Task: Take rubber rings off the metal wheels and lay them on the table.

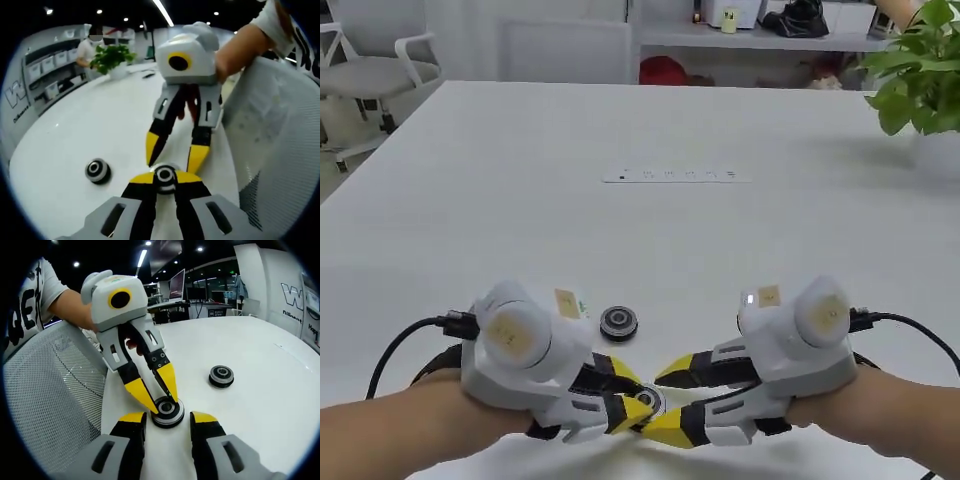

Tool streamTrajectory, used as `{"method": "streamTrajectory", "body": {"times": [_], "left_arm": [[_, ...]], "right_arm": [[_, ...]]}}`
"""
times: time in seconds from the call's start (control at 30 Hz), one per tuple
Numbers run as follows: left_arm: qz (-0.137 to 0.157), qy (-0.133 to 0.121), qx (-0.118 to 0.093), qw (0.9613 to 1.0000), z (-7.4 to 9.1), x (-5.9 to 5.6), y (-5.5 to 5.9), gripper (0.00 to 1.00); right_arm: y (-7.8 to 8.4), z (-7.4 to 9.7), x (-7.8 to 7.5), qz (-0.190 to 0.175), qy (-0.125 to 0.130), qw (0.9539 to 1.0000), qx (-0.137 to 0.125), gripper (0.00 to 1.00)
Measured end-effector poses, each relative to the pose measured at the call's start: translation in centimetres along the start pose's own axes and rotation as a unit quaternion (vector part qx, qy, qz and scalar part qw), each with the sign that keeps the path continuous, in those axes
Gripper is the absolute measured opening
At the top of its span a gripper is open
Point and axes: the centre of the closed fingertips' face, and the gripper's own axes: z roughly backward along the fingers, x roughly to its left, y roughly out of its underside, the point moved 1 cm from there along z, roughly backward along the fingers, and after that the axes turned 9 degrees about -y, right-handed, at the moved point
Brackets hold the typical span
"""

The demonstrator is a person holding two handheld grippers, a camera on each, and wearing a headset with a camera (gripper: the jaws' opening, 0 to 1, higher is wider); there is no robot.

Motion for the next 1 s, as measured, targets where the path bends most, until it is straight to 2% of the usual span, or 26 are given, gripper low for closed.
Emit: {"method": "streamTrajectory", "body": {"times": [0.33,1.0], "left_arm": [[-0.002,-0.004,-0.002,1.0000,0.02,-0.05,0.03,0.14],[-0.004,-0.011,0.002,0.9999,0.05,-0.02,0.10,0.14]], "right_arm": [[0.11,-0.44,0.04,0.006,0.004,1.0000,0.005,0.26],[0.59,0.18,0.10,0.019,0.008,0.9996,0.020,0.22]]}}
